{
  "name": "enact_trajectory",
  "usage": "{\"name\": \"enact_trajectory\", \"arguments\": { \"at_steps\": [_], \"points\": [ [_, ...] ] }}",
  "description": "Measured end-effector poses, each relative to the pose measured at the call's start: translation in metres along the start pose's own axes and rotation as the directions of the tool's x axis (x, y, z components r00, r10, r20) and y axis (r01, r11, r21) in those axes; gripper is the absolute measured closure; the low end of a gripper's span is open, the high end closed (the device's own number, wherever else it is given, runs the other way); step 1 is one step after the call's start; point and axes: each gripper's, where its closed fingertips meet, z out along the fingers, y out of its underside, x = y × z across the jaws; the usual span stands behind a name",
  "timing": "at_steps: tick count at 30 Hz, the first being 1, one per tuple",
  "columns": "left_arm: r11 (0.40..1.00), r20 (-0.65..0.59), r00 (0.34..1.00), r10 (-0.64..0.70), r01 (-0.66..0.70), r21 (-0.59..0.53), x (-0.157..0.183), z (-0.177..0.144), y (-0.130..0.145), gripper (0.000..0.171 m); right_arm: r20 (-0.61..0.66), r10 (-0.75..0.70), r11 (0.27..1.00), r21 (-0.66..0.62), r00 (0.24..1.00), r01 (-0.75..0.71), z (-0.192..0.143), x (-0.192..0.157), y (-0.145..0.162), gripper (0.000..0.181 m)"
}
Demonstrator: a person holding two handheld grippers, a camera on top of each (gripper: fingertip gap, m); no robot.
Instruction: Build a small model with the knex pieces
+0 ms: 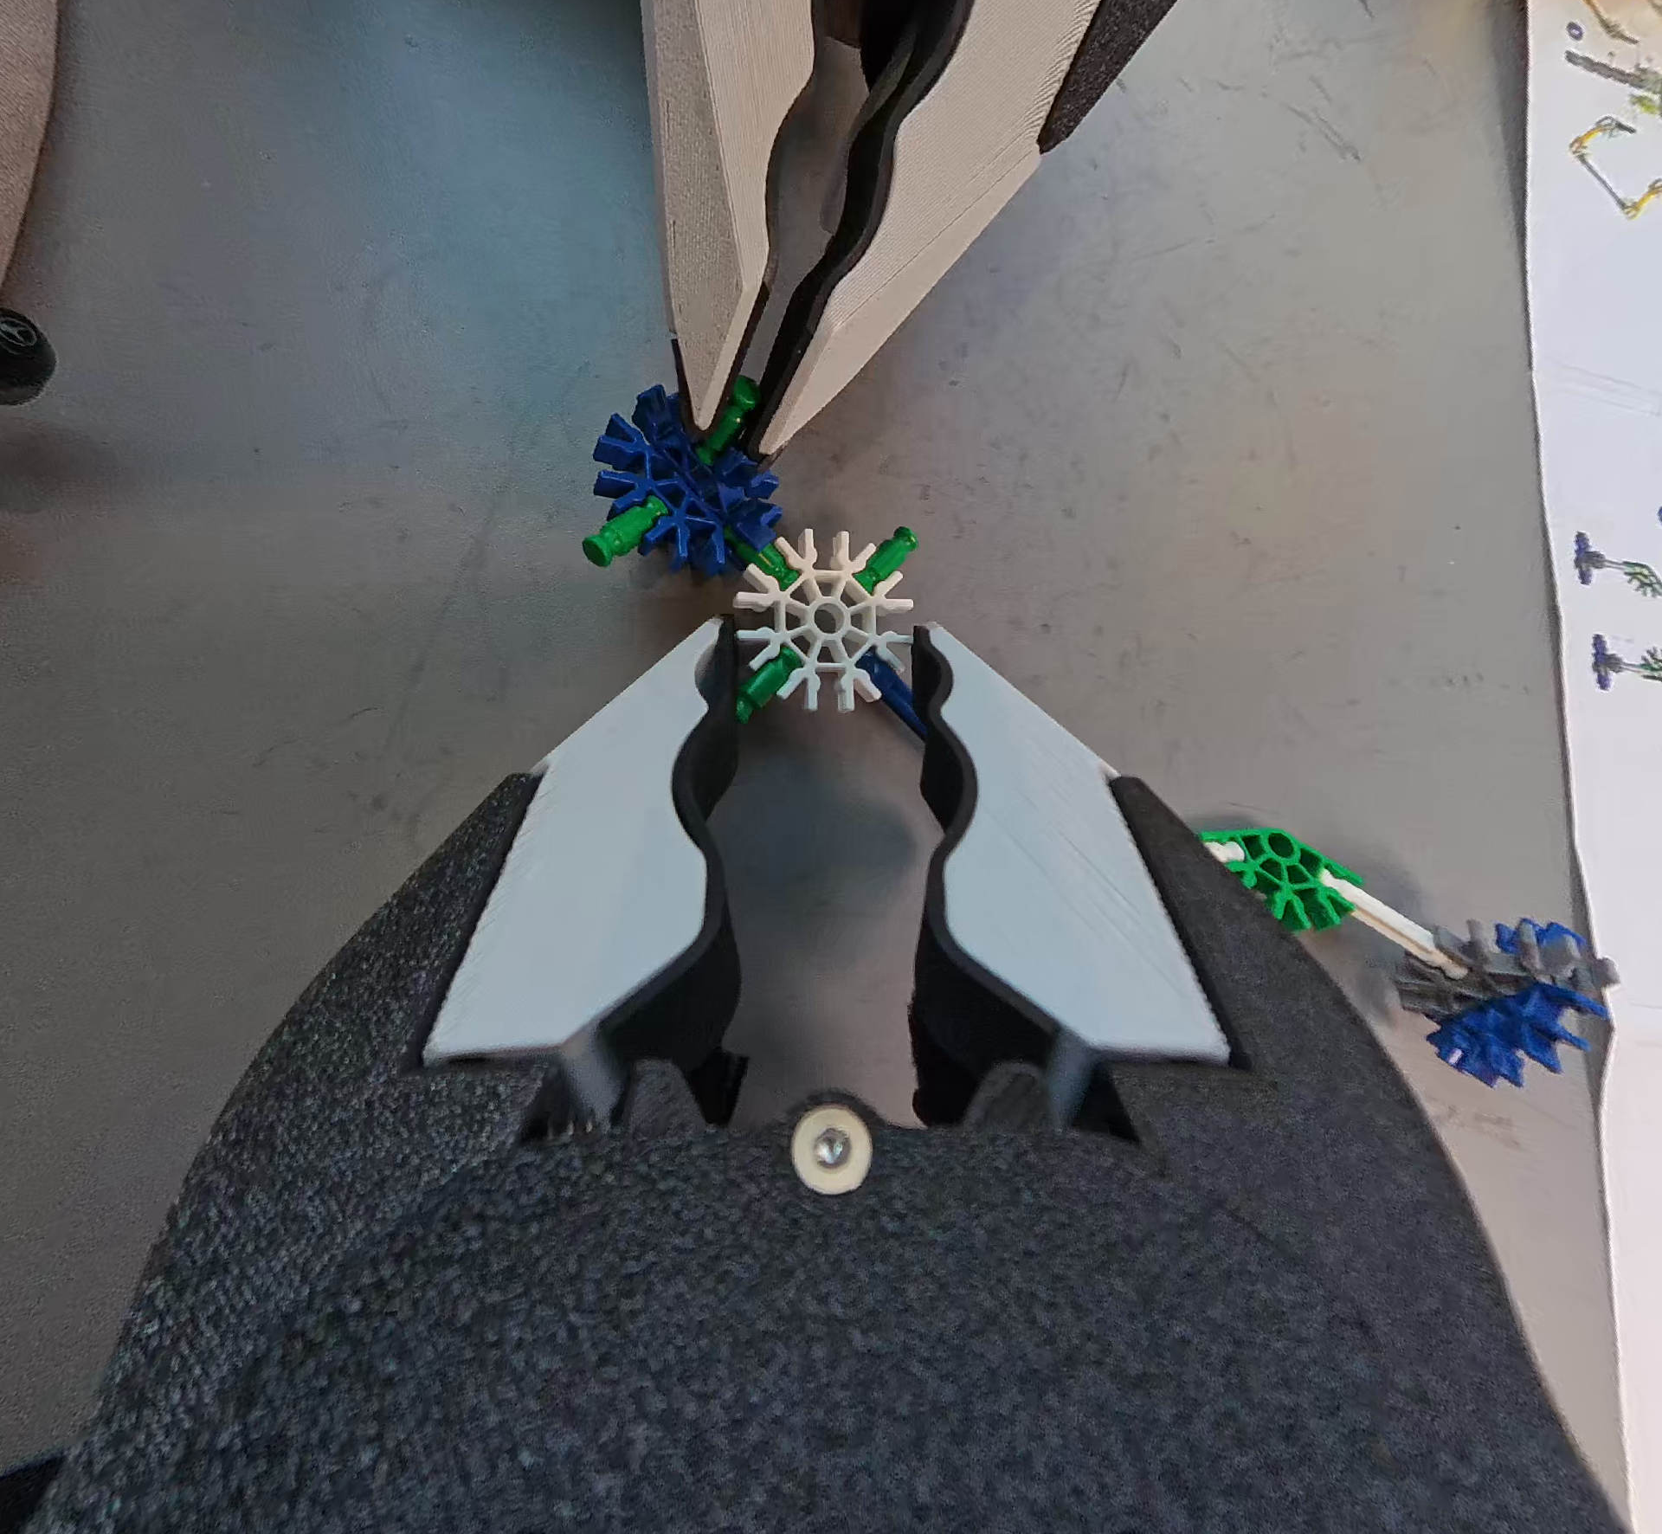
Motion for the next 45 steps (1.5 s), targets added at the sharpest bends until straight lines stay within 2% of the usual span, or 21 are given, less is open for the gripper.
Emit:
{"name": "enact_trajectory", "arguments": {
  "at_steps": [13, 20, 23, 28, 32, 35, 41, 45],
  "points": [
    [0.986, 0.061, 0.984, -0.165, 0.165, 0.009, -0.021, -0.008, 0.007, 0.165, -0.013, 0.053, 0.999, -0.003, 0.998, -0.054, -0.003, 0.006, 0.003, 0.145],
    [0.984, 0.077, 0.981, -0.176, 0.175, 0.017, -0.027, -0.013, 0.009, 0.165, -0.064, 0.054, 0.998, 0.013, 0.996, -0.054, -0.001, 0.014, 0.001, 0.144],
    [0.986, 0.074, 0.983, -0.167, 0.165, 0.022, -0.026, -0.014, 0.009, 0.164, -0.079, 0.009, 1.000, 0.022, 0.997, -0.008, -0.001, 0.013, -0.002, 0.144],
    [0.985, 0.091, 0.981, -0.172, 0.169, 0.038, -0.030, -0.018, 0.008, 0.164, -0.077, -0.100, 0.986, 0.127, 0.992, 0.109, -0.015, 0.000, -0.032, 0.144],
    [0.984, 0.094, 0.980, -0.177, 0.173, 0.051, -0.032, -0.015, 0.006, 0.164, -0.124, -0.264, 0.961, 0.045, 0.956, 0.272, -0.003, -0.013, -0.037, 0.162],
    [0.984, 0.103, 0.980, -0.172, 0.167, 0.055, -0.033, -0.016, 0.005, 0.164, -0.186, -0.350, 0.936, -0.020, 0.918, 0.353, 0.002, -0.009, -0.035, 0.173],
    [0.997, 0.131, 0.989, -0.074, 0.071, 0.031, -0.030, -0.023, 0.005, 0.154, -0.203, -0.367, 0.929, -0.043, 0.908, 0.367, 0.002, -0.006, -0.033, 0.175],
    [0.997, 0.114, 0.993, 0.006, 0.003, -0.083, -0.020, -0.016, 0.022, 0.140, -0.230, -0.336, 0.942, -0.056, 0.913, 0.332, 0.002, 0.002, -0.031, 0.175]
  ]
}}
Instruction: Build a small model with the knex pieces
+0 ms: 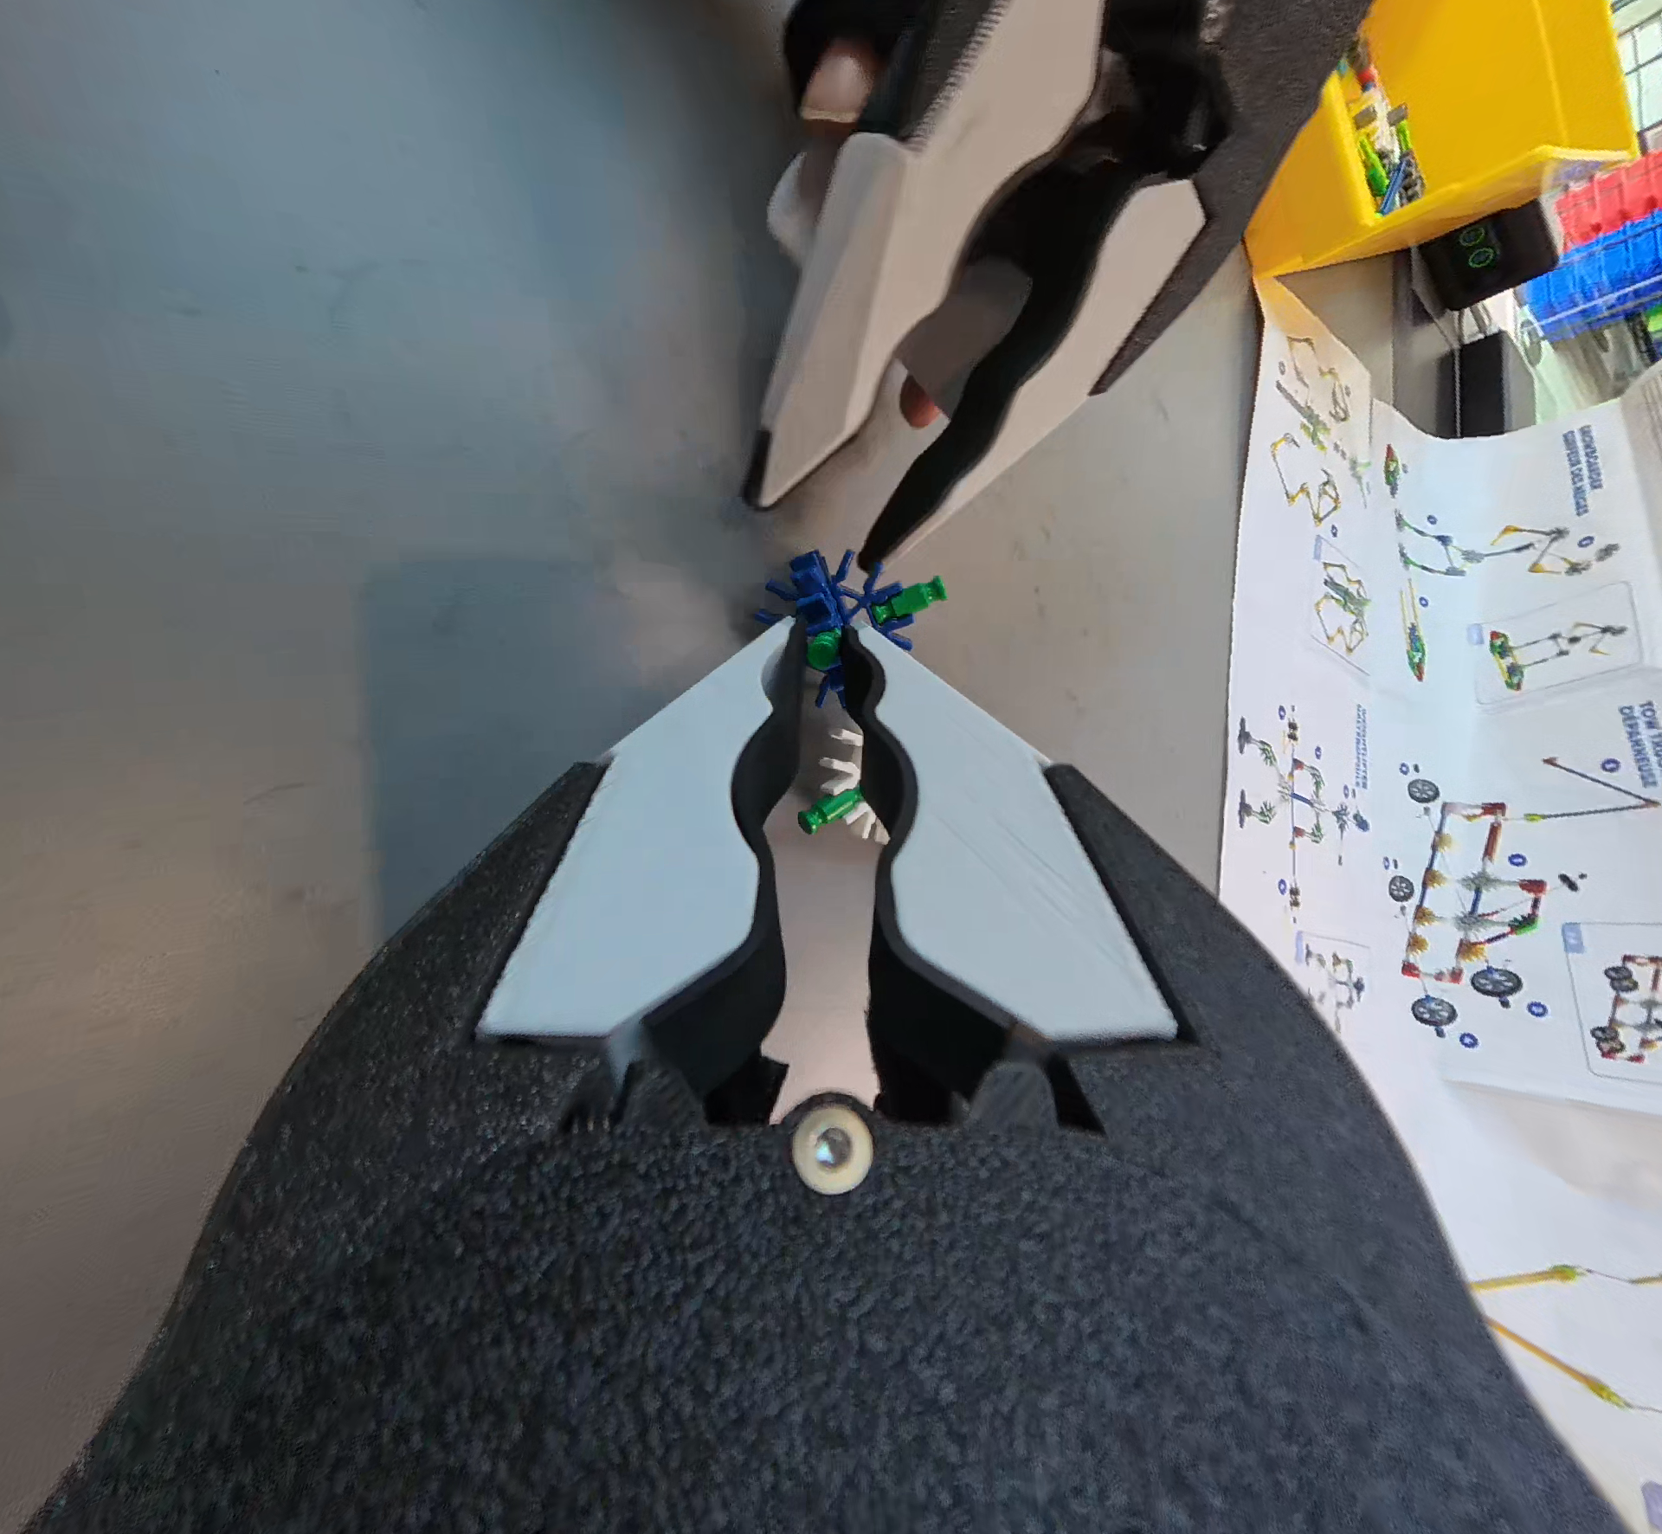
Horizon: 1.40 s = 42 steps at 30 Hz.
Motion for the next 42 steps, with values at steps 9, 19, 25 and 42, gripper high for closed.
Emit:
{"name": "enact_trajectory", "arguments": {
  "at_steps": [9, 19, 25, 42],
  "points": [
    [0.992, 0.283, 0.951, 0.127, -0.128, -0.016, -0.029, 0.019, -0.010, 0.142, 0.030, 0.394, 0.909, 0.134, 0.919, -0.394, -0.005, 0.029, 0.000, 0.176],
    [0.899, 0.159, 0.984, 0.086, -0.145, 0.413, 0.001, -0.028, -0.075, 0.146, 0.259, 0.623, 0.569, 0.497, 0.738, -0.655, -0.053, 0.070, -0.045, 0.176],
    [0.860, 0.185, 0.965, 0.185, -0.250, 0.445, 0.018, -0.040, -0.088, 0.147, 0.277, 0.535, 0.596, 0.545, 0.798, -0.589, -0.070, 0.068, -0.060, 0.175],
    [0.872, 0.224, 0.943, 0.246, -0.316, 0.374, 0.019, -0.035, -0.080, 0.146, 0.059, 0.334, 0.858, 0.394, 0.941, -0.329, -0.056, 0.058, -0.056, 0.175]
  ]
}}
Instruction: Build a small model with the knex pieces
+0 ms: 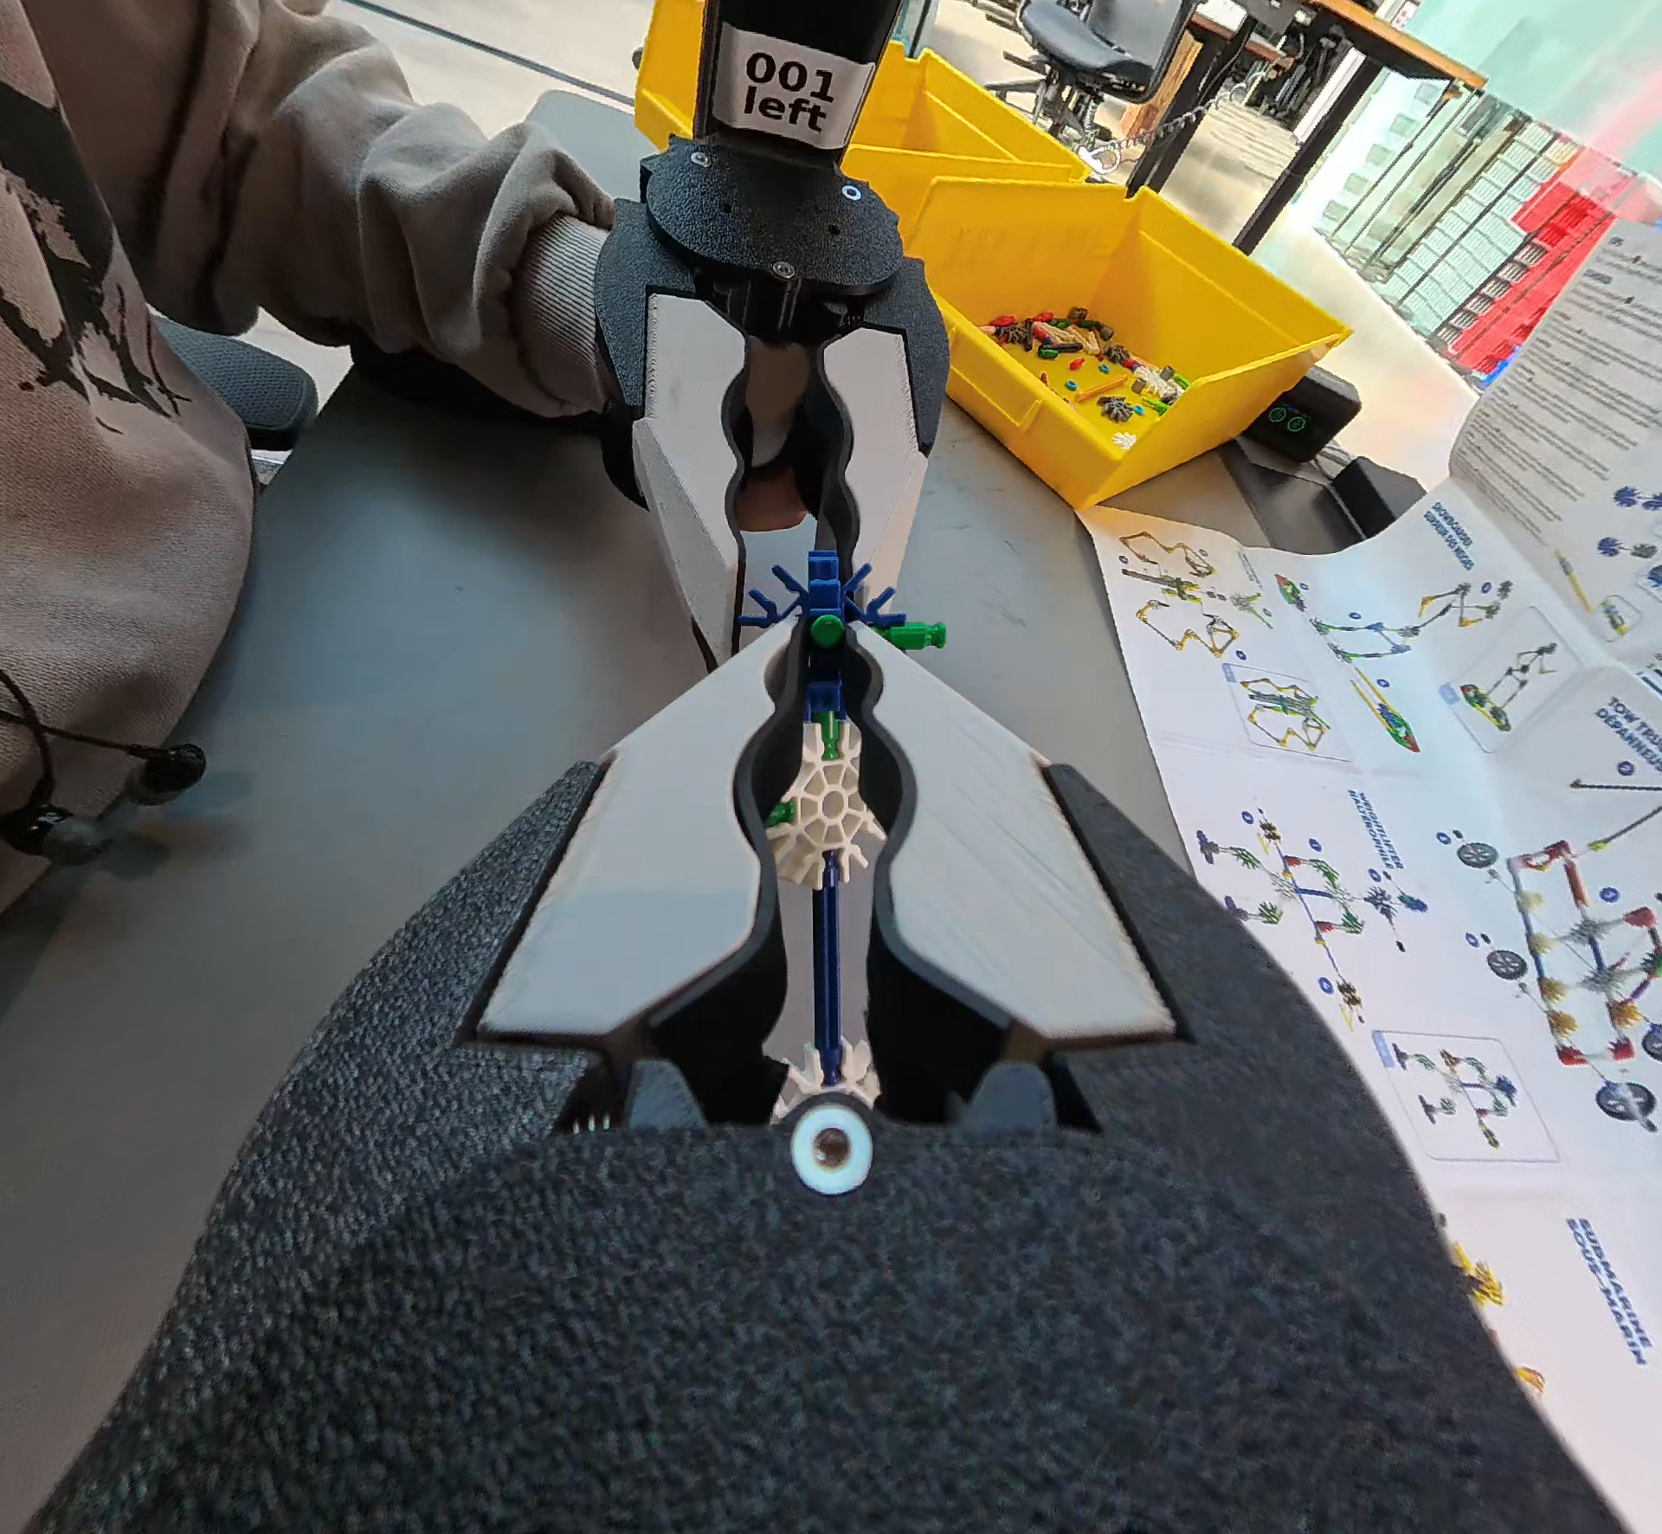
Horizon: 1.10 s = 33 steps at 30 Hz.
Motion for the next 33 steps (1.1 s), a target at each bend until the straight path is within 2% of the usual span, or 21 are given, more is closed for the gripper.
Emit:
{"name": "enact_trajectory", "arguments": {
  "at_steps": [2, 6, 9, 12, 19, 21, 22, 28, 33],
  "points": [
    [1.000, -0.001, 1.000, 0.006, -0.006, 0.009, 0.000, -0.002, -0.001, 0.146, -0.010, -0.004, 1.000, 0.007, 1.000, 0.004, -0.002, 0.001, 0.001, 0.174],
    [0.999, 0.008, 1.000, -0.017, 0.017, 0.043, -0.005, -0.007, -0.005, 0.146, -0.004, 0.051, 0.999, 0.015, 0.999, -0.050, -0.009, 0.005, 0.003, 0.147],
    [0.997, -0.007, 0.999, -0.044, 0.044, 0.057, -0.006, -0.008, -0.005, 0.146, -0.011, 0.044, 0.999, -0.028, 0.999, -0.044, -0.006, 0.004, 0.011, 0.138],
    [0.995, -0.027, 0.997, -0.072, 0.074, 0.066, -0.005, -0.007, -0.005, 0.147, 0.022, 0.052, 0.996, -0.078, 0.998, -0.050, 0.003, -0.005, 0.022, 0.143],
    [0.991, -0.075, 0.989, -0.126, 0.129, 0.046, -0.003, -0.007, -0.001, 0.148, 0.030, 0.136, 0.987, -0.091, 0.990, -0.133, 0.005, -0.002, 0.024, 0.153],
    [0.992, -0.075, 0.990, -0.117, 0.120, 0.038, -0.003, -0.009, 0.001, 0.159, 0.042, 0.172, 0.983, -0.070, 0.984, -0.169, 0.000, 0.000, 0.022, 0.168],
    [0.993, -0.085, 0.990, -0.109, 0.113, 0.041, -0.001, -0.011, 0.000, 0.159, 0.036, 0.184, 0.982, -0.056, 0.982, -0.182, -0.002, 0.003, 0.021, 0.172],
    [0.992, -0.065, 0.990, -0.129, 0.128, -0.016, -0.003, -0.006, 0.009, 0.160, 0.028, 0.172, 0.980, -0.104, 0.985, -0.168, 0.001, 0.001, 0.030, 0.169],
    [0.996, -0.057, 0.995, -0.079, 0.076, -0.047, -0.002, -0.004, 0.015, 0.164, 0.148, 0.193, 0.977, -0.122, 0.970, -0.176, 0.009, -0.011, 0.035, 0.155]
  ]
}}
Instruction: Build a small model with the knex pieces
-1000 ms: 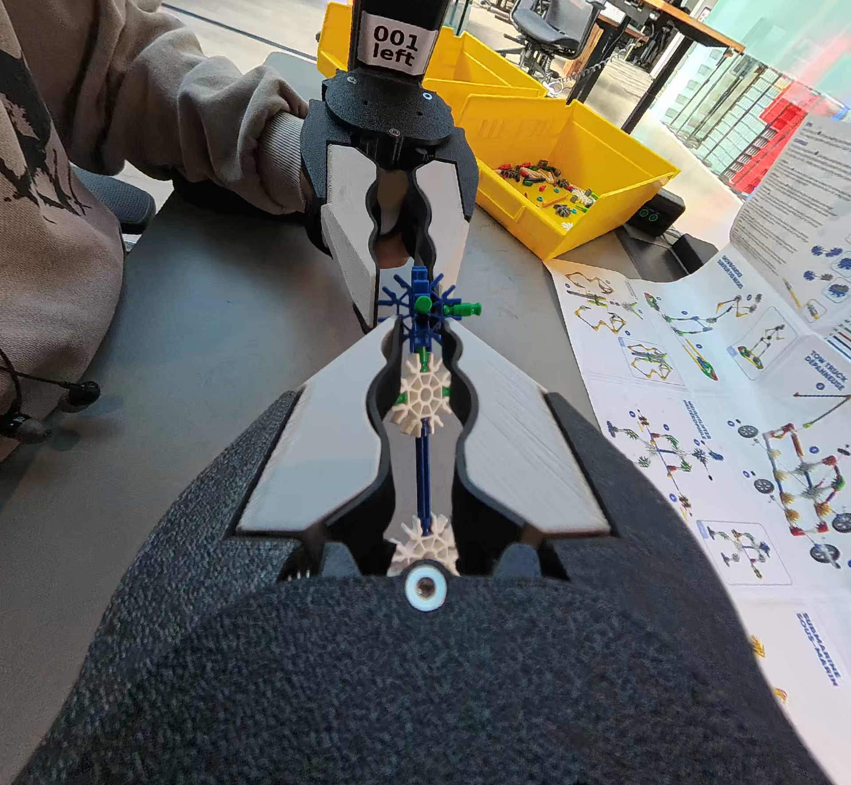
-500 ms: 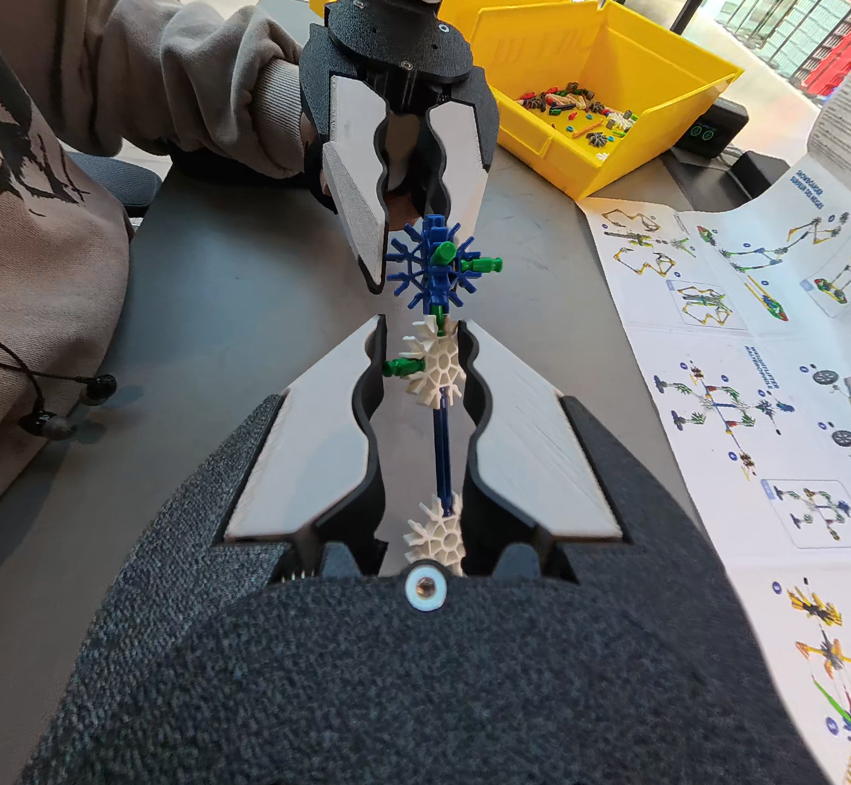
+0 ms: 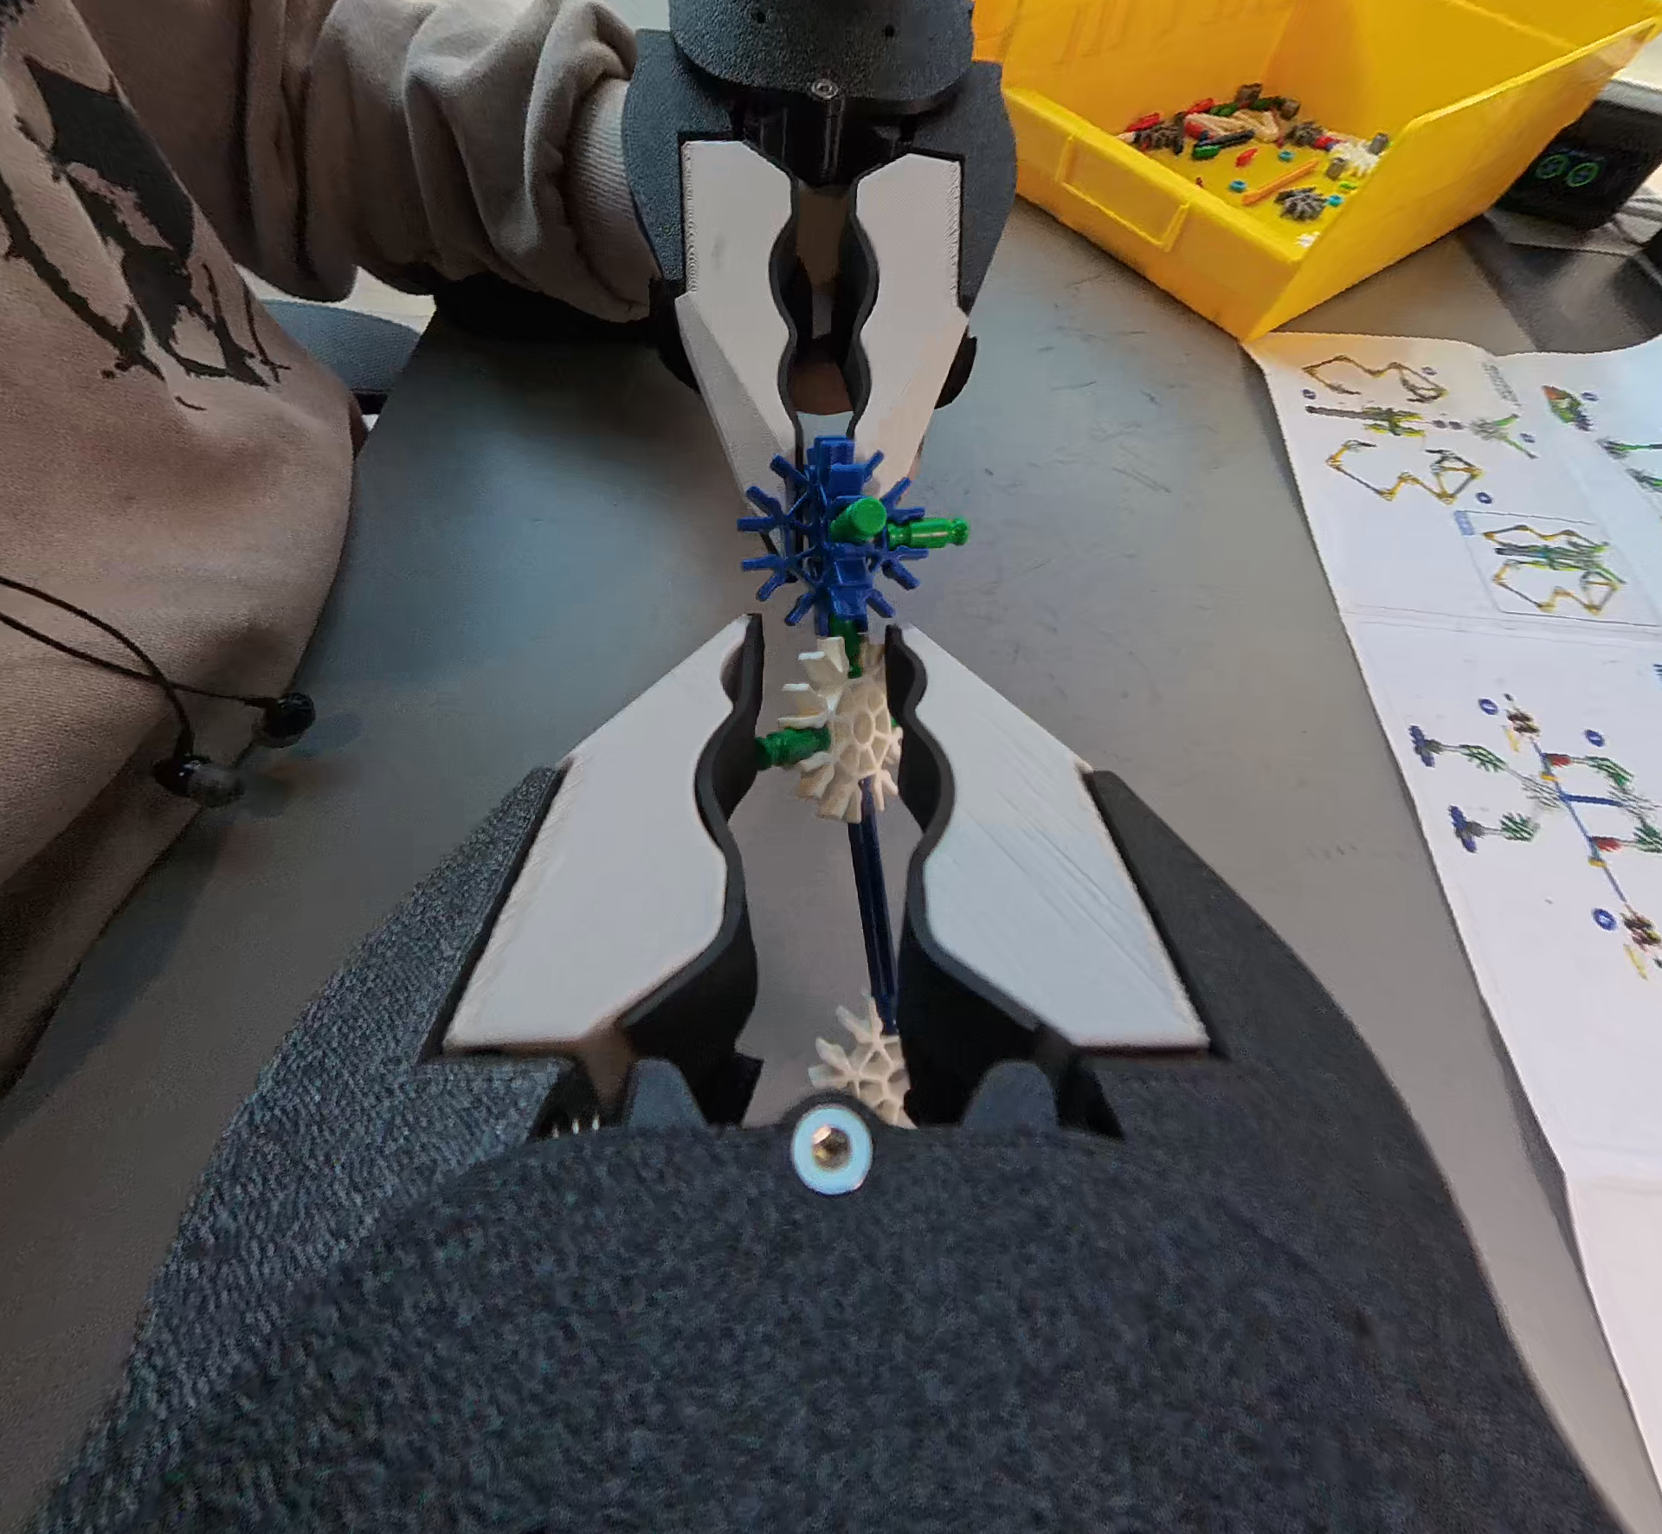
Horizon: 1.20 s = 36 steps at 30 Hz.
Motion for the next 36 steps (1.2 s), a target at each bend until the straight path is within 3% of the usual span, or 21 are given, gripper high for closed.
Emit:
{"name": "enact_trajectory", "arguments": {
  "at_steps": [4, 9, 14, 22, 25, 36],
  "points": [
    [0.998, 0.037, 0.998, 0.059, -0.058, -0.034, -0.003, 0.000, 0.005, 0.166, 0.050, -0.041, 0.997, -0.066, 0.998, 0.044, 0.006, 0.000, 0.005, 0.155],
    [0.997, 0.109, 0.991, 0.074, -0.070, -0.041, -0.014, -0.002, 0.004, 0.167, -0.087, -0.126, 0.985, -0.131, 0.988, 0.114, 0.009, 0.016, 0.006, 0.164],
    [1.000, 0.141, 0.990, 0.010, -0.012, 0.010, -0.025, -0.008, -0.008, 0.167, -0.165, -0.129, 0.990, -0.080, 0.978, 0.117, 0.006, 0.026, -0.004, 0.168],
    [0.997, 0.116, 0.991, -0.070, 0.064, 0.052, -0.025, -0.015, -0.016, 0.167, -0.141, -0.086, 0.996, 0.006, 0.986, 0.088, 0.006, 0.026, -0.012, 0.169],
    [0.996, 0.110, 0.991, -0.079, 0.073, 0.054, -0.025, -0.017, -0.016, 0.167, -0.143, -0.078, 0.997, 0.013, 0.987, 0.081, 0.006, 0.027, -0.012, 0.176],
    [0.994, 0.099, 0.991, -0.086, 0.079, 0.075, -0.023, -0.022, -0.025, 0.167, -0.107, -0.049, 0.994, 0.090, 0.993, 0.059, 0.001, 0.026, -0.017, 0.176]
  ]
}}
